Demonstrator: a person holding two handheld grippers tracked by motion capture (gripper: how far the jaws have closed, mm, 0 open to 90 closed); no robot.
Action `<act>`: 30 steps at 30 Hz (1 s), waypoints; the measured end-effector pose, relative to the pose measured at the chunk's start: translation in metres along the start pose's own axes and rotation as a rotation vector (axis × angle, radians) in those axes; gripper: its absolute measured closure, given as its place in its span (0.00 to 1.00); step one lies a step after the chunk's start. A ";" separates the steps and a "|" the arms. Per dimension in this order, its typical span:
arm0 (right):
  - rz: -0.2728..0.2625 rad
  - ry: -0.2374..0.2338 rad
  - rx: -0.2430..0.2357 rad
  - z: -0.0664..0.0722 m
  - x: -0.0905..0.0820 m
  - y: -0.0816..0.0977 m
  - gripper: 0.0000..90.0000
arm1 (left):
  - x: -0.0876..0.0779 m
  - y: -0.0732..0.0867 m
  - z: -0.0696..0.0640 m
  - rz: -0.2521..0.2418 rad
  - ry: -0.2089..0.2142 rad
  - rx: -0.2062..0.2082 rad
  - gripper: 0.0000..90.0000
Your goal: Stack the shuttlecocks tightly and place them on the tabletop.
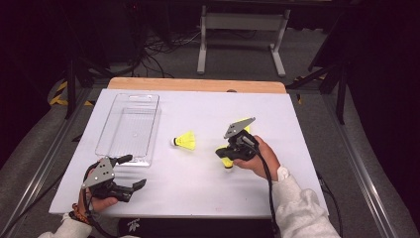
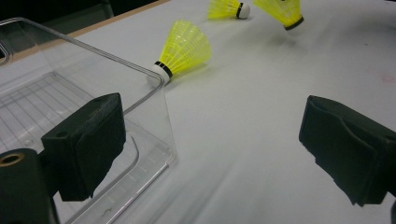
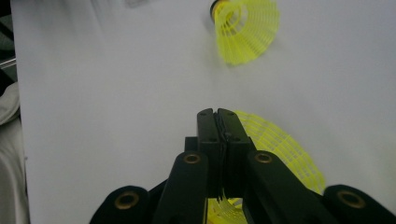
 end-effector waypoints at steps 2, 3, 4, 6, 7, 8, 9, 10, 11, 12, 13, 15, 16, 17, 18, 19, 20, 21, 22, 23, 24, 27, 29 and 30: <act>-0.016 0.010 -0.005 0.001 0.000 -0.003 0.99 | 0.000 0.000 0.000 0.000 0.001 0.000 0.09; -0.054 0.015 0.001 0.004 0.004 -0.011 0.99 | 0.000 0.000 0.000 -0.001 0.000 0.000 0.09; -0.054 0.015 0.001 0.004 0.004 -0.011 0.99 | 0.000 0.000 0.000 -0.001 0.000 0.000 0.09; -0.099 0.015 0.006 0.006 0.008 -0.015 0.99 | -0.001 0.000 0.000 -0.002 -0.001 0.000 0.09; -0.119 0.024 0.007 0.006 0.011 -0.016 0.99 | -0.001 0.000 0.000 -0.003 -0.001 0.000 0.09; -0.145 0.026 0.011 0.006 0.012 -0.017 0.99 | -0.002 0.000 0.000 -0.003 0.000 0.001 0.09; -0.175 0.023 0.028 0.006 0.014 -0.016 0.99 | -0.002 0.000 0.000 -0.004 0.000 0.001 0.09; -0.189 0.030 0.040 0.005 0.015 -0.015 0.99 | -0.002 0.000 0.001 -0.004 -0.002 0.002 0.09; -0.209 0.035 0.052 0.004 0.016 -0.014 0.99 | -0.002 0.000 0.001 -0.004 -0.001 0.001 0.09; -0.228 0.035 0.067 0.003 0.016 -0.012 0.98 | -0.002 0.000 0.001 -0.004 -0.001 0.002 0.09; -0.237 0.040 0.082 0.001 0.015 -0.009 0.98 | -0.002 0.000 0.000 -0.005 -0.002 0.002 0.09; -0.254 0.037 0.107 -0.001 0.014 -0.001 0.97 | -0.002 0.000 0.000 -0.006 -0.004 0.003 0.09; -0.254 0.046 0.115 -0.002 0.013 0.004 0.97 | -0.002 0.000 0.000 -0.007 -0.004 0.003 0.09; -0.254 0.050 0.120 -0.003 0.012 0.008 0.96 | -0.002 0.000 0.000 -0.007 -0.004 0.002 0.09; -0.258 0.052 0.129 -0.004 0.011 0.013 0.95 | -0.002 0.000 0.000 -0.006 -0.004 0.002 0.09; -0.260 0.053 0.139 -0.005 0.010 0.017 0.95 | -0.002 0.000 0.001 -0.005 -0.004 0.002 0.09; -0.252 0.057 0.154 -0.006 0.008 0.024 0.92 | -0.002 0.000 0.000 -0.005 -0.005 0.001 0.09; -0.247 0.058 0.166 -0.007 0.007 0.029 0.89 | -0.002 0.000 0.000 -0.005 -0.006 0.001 0.09; -0.242 0.060 0.171 -0.007 0.005 0.034 0.88 | -0.002 -0.001 0.000 -0.006 -0.006 0.002 0.09; -0.242 0.060 0.171 -0.007 0.005 0.034 0.88 | -0.002 -0.001 0.000 -0.006 -0.006 0.002 0.09; -0.238 0.069 0.179 -0.007 0.001 0.041 0.86 | -0.001 -0.001 0.000 -0.004 -0.007 0.003 0.09; -0.203 0.075 0.190 -0.007 -0.004 0.057 0.77 | -0.001 -0.001 0.000 -0.004 -0.007 0.001 0.09; -0.202 0.071 0.196 -0.006 -0.006 0.063 0.76 | -0.001 -0.001 -0.001 -0.002 -0.008 0.003 0.09; -0.194 0.063 0.200 -0.005 -0.007 0.066 0.74 | -0.001 -0.001 -0.001 -0.002 -0.007 0.004 0.09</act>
Point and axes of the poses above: each handheld gripper's, and its own axes: x roughly forward along the jaws, y roughly out of its underside, z roughly to its left, the point moved 4 cm from there along x, roughly forward along the jaws, and after that the axes turned 2 degrees about z, right-handed, at the moved point
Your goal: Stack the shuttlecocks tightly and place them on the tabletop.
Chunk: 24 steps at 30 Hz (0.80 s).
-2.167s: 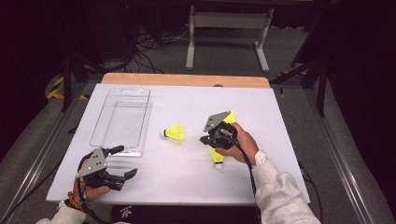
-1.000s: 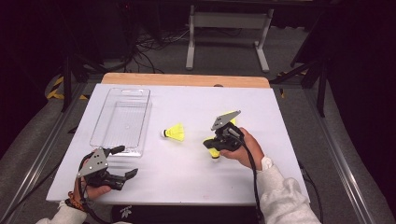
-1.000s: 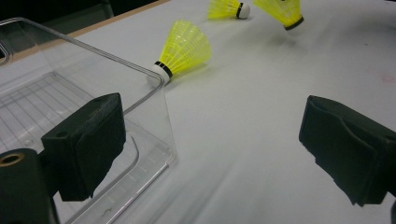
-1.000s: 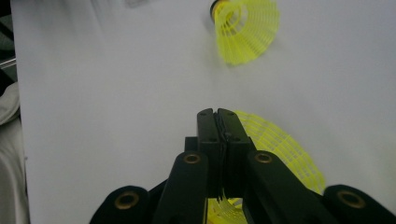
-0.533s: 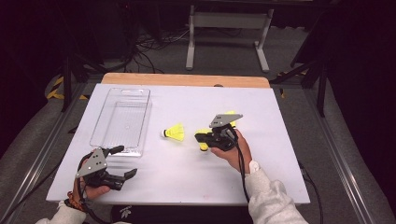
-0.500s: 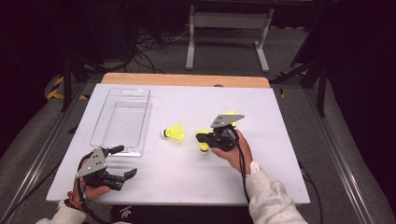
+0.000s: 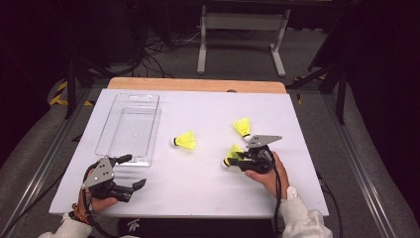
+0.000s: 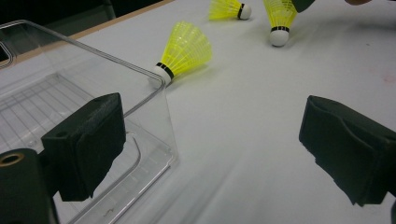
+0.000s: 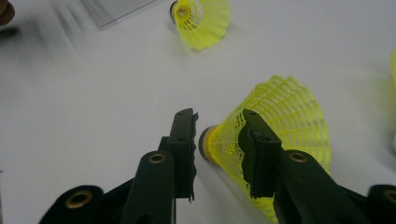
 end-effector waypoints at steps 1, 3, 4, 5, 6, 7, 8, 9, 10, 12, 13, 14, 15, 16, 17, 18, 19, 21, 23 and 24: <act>0.013 0.002 -0.004 0.000 -0.001 0.004 0.72 | 0.000 0.000 0.000 0.002 -0.001 0.001 0.09; 0.034 -0.016 -0.010 0.001 -0.003 0.011 0.70 | 0.000 0.000 0.000 0.001 -0.001 0.000 0.09; 0.042 -0.016 -0.012 0.001 -0.003 0.014 0.69 | 0.000 0.000 0.000 0.001 -0.002 0.000 0.09; 0.052 -0.013 -0.016 0.002 -0.004 0.016 0.67 | 0.000 0.000 0.000 0.002 -0.001 0.000 0.09; 0.063 -0.015 -0.025 0.003 -0.005 0.019 0.67 | 0.000 0.000 0.000 0.001 0.000 0.001 0.09; 0.068 -0.022 -0.030 0.003 -0.006 0.021 0.66 | 0.000 0.000 0.000 0.002 -0.001 0.001 0.09; 0.072 -0.020 -0.031 0.004 -0.007 0.023 0.65 | 0.000 0.000 0.000 0.002 0.000 0.001 0.09; 0.078 -0.018 -0.035 0.004 -0.008 0.025 0.64 | 0.000 0.000 0.000 0.001 0.000 0.001 0.09; 0.083 -0.015 -0.036 0.004 -0.009 0.029 0.64 | 0.000 0.000 0.000 0.001 0.000 0.001 0.09; 0.080 -0.014 -0.043 0.004 -0.009 0.033 0.63 | 0.000 0.000 0.000 0.002 -0.001 0.001 0.09; 0.085 -0.019 -0.048 0.004 -0.010 0.036 0.63 | 0.000 0.000 0.000 0.000 -0.001 0.002 0.09; 0.098 -0.010 -0.050 0.004 -0.010 0.039 0.63 | 0.000 0.000 0.000 0.000 -0.002 0.003 0.09; 0.107 0.005 -0.055 0.004 -0.010 0.041 0.63 | 0.000 0.000 -0.001 -0.001 -0.002 0.004 0.09; 0.111 0.010 -0.056 0.004 -0.010 0.044 0.63 | 0.000 0.000 -0.001 -0.001 -0.001 0.004 0.09; 0.113 0.019 -0.056 0.004 -0.010 0.046 0.64 | 0.000 0.000 0.000 0.000 -0.002 0.004 0.09; 0.110 0.031 -0.064 0.003 -0.011 0.047 0.64 | 0.000 0.000 0.000 0.000 0.000 0.004 0.09; 0.102 0.037 -0.069 0.003 -0.011 0.047 0.64 | 0.000 0.000 0.000 -0.001 0.000 0.004 0.09; 0.083 0.043 -0.085 0.003 -0.012 0.045 0.68 | 0.000 0.000 0.000 -0.002 0.000 0.005 0.09; 0.066 0.050 -0.101 0.004 -0.012 0.042 0.72 | 0.000 0.000 0.000 0.000 -0.001 0.006 0.09; 0.059 0.054 -0.106 0.006 -0.012 0.041 0.78 | -0.001 0.000 0.000 0.000 -0.001 0.007 0.09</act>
Point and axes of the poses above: each handheld gripper's, and its own axes: x roughly forward along the jaws, y roughly out of its underside, z roughly to its left, the point moved 4 cm from there along x, roughly forward along the jaws, and after that the axes turned 2 degrees about z, right-handed, at the moved point
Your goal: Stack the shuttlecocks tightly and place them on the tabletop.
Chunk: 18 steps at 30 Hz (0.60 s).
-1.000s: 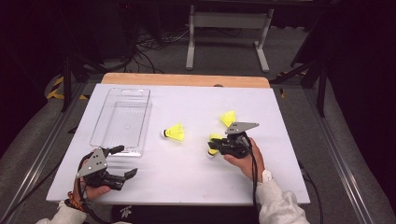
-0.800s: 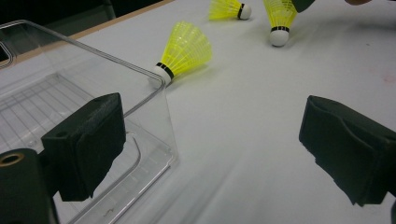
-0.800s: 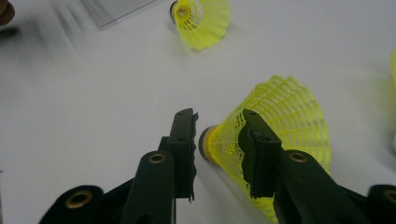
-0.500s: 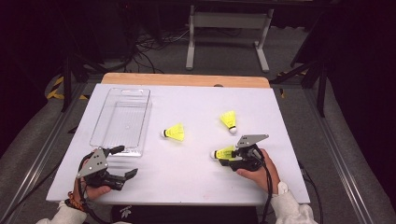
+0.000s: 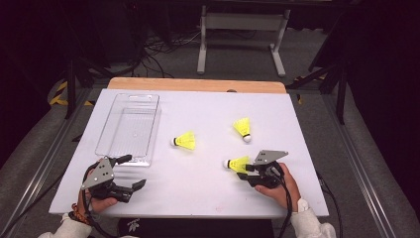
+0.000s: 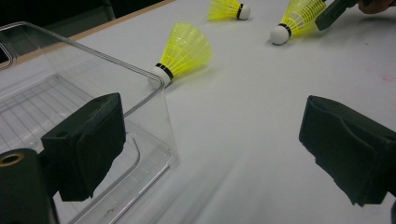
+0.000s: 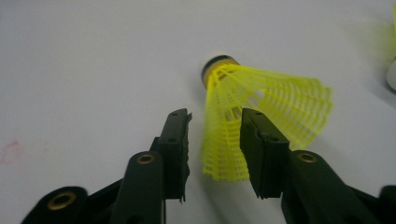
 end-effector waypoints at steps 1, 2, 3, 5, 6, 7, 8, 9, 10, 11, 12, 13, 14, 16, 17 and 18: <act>0.004 0.012 -0.010 0.001 0.000 -0.001 0.84 | 0.000 0.000 0.000 -0.001 0.001 -0.001 0.09; 0.006 0.022 -0.021 0.002 -0.001 -0.001 0.87 | 0.000 0.000 0.000 0.000 0.001 0.000 0.09; 0.004 0.022 -0.023 0.003 -0.001 -0.001 0.92 | 0.000 0.000 0.000 0.002 0.001 0.000 0.09; 0.010 0.029 -0.025 0.004 -0.001 -0.001 0.98 | 0.000 0.000 0.000 0.002 0.002 0.001 0.09; 0.010 0.027 -0.030 0.004 -0.001 0.000 0.99 | 0.000 0.000 0.000 0.002 0.002 0.002 0.09; 0.010 0.027 -0.030 0.004 -0.001 0.000 0.99 | 0.000 0.000 0.000 0.002 0.002 0.002 0.09; 0.018 0.020 -0.029 0.005 -0.001 0.000 1.00 | 0.000 0.000 0.000 0.001 0.003 0.003 0.09; 0.014 0.014 -0.027 0.005 -0.001 0.000 1.00 | 0.000 0.000 0.000 0.001 0.003 0.003 0.09; 0.014 0.014 -0.027 0.005 -0.001 0.000 1.00 | 0.000 0.000 0.000 0.001 0.003 0.003 0.09; 0.005 0.007 -0.022 0.005 -0.001 0.000 1.00 | 0.000 0.000 0.000 0.000 0.005 0.001 0.09; 0.007 0.008 -0.024 0.005 -0.002 0.000 1.00 | 0.000 0.000 0.000 0.000 0.006 0.000 0.09; 0.006 0.008 -0.029 0.006 -0.003 -0.001 1.00 | 0.000 0.000 0.000 -0.002 0.007 -0.002 0.09; -0.003 0.004 -0.025 0.006 -0.004 -0.001 1.00 | 0.000 0.000 0.000 -0.003 0.007 -0.003 0.09; -0.004 0.004 -0.031 0.006 -0.004 -0.001 1.00 | 0.000 0.000 0.000 -0.002 0.005 -0.002 0.09; -0.008 0.006 -0.030 0.006 -0.004 -0.001 1.00 | 0.000 0.000 0.001 -0.001 0.005 -0.001 0.09; -0.010 0.006 -0.031 0.006 -0.004 -0.001 1.00 | 0.000 0.000 0.001 -0.003 0.005 -0.002 0.09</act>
Point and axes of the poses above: each handheld gripper's, and its own axes: x roughly forward along the jaws, y roughly out of its underside, z roughly to its left, the point moved 4 cm from there along x, roughly forward along the jaws, and after that the axes turned 2 degrees about z, right-handed, at the moved point
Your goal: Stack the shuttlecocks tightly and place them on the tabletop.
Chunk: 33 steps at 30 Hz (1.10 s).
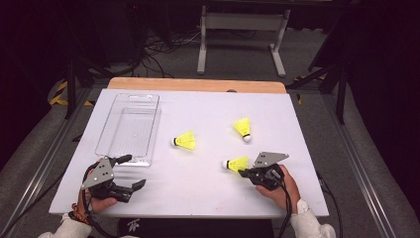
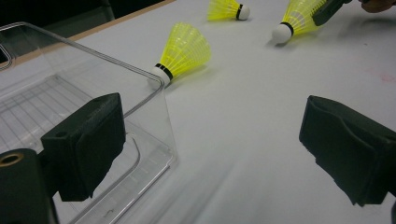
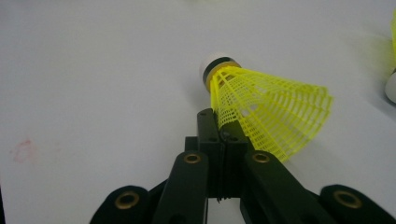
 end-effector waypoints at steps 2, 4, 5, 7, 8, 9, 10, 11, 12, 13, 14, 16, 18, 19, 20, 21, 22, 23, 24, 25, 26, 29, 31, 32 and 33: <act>-0.008 0.001 -0.005 0.001 -0.001 -0.001 1.00 | 0.000 0.000 0.000 -0.001 -0.002 -0.001 0.09; -0.023 0.000 -0.003 0.002 -0.003 -0.003 1.00 | 0.000 0.000 0.000 0.000 -0.001 -0.002 0.09; -0.026 0.002 -0.004 0.002 -0.003 -0.003 1.00 | 0.000 0.000 0.000 0.001 -0.002 -0.002 0.09; -0.039 0.008 -0.004 0.002 -0.005 -0.005 1.00 | 0.000 0.000 0.000 0.000 -0.003 -0.001 0.09; -0.044 0.008 -0.004 0.002 -0.005 -0.005 1.00 | 0.000 0.000 0.000 -0.001 -0.003 -0.001 0.09; -0.044 0.008 -0.004 0.002 -0.005 -0.005 1.00 | 0.000 0.000 0.000 -0.001 -0.003 -0.001 0.09; -0.048 0.016 -0.005 0.002 -0.006 -0.006 1.00 | 0.000 0.000 0.001 0.000 -0.003 -0.001 0.09; -0.055 0.019 -0.003 0.002 -0.006 -0.007 1.00 | 0.000 0.000 0.000 0.000 -0.004 0.001 0.09; -0.057 0.021 -0.003 0.002 -0.006 -0.007 1.00 | 0.000 0.000 0.000 -0.003 -0.004 0.001 0.09; -0.058 0.027 -0.002 0.001 -0.006 -0.008 1.00 | 0.000 0.000 0.000 -0.003 -0.004 0.001 0.09; -0.063 0.021 -0.001 0.001 -0.006 -0.009 1.00 | 0.000 0.000 0.000 -0.003 -0.003 0.001 0.09; -0.073 0.023 -0.001 0.002 -0.006 -0.010 1.00 | 0.000 0.000 0.000 -0.002 -0.003 0.002 0.09; -0.079 0.021 -0.002 0.002 -0.006 -0.012 1.00 | -0.001 0.000 0.000 -0.005 -0.004 0.002 0.09; -0.083 0.020 -0.003 0.002 -0.006 -0.013 1.00 | -0.001 0.000 0.000 -0.005 -0.004 0.001 0.09; -0.085 0.025 -0.003 0.002 -0.005 -0.015 1.00 | -0.001 0.000 0.000 -0.005 -0.005 0.001 0.09; -0.086 0.029 -0.004 0.002 -0.005 -0.016 1.00 | -0.001 0.000 0.000 -0.006 -0.005 0.002 0.09; -0.090 0.031 -0.005 0.002 -0.004 -0.018 1.00 | -0.001 0.000 0.000 -0.005 -0.004 0.000 0.09; -0.094 0.035 -0.005 0.001 -0.004 -0.019 1.00 | -0.001 0.000 0.000 -0.004 -0.004 0.002 0.09; -0.097 0.038 -0.007 0.001 -0.004 -0.021 1.00 | -0.001 0.000 0.000 -0.004 -0.004 0.002 0.09; -0.100 0.036 -0.004 0.000 -0.004 -0.022 1.00 | 0.000 0.000 0.000 -0.004 -0.003 0.001 0.09; -0.103 0.037 -0.002 -0.001 -0.003 -0.024 1.00 | 0.000 0.000 0.000 -0.003 -0.003 0.002 0.09; -0.108 0.035 -0.003 -0.002 -0.001 -0.027 1.00 | 0.000 0.000 0.000 -0.001 -0.003 0.001 0.09; -0.118 0.036 0.002 -0.004 0.000 -0.031 1.00 | 0.000 0.000 0.000 -0.001 -0.003 0.001 0.09; -0.125 0.039 0.006 -0.007 0.000 -0.033 1.00 | 0.000 0.000 0.000 0.000 -0.002 0.001 0.09; -0.126 0.040 0.005 -0.008 0.001 -0.034 1.00 | 0.000 0.000 0.000 0.000 -0.002 0.002 0.09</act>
Point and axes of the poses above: each handheld gripper's, and its own axes: x roughly forward along the jaws, y roughly out of its underside, z roughly to its left, the point moved 4 cm from there along x, roughly forward along the jaws, and after that the axes turned 2 degrees about z, right-handed, at the moved point
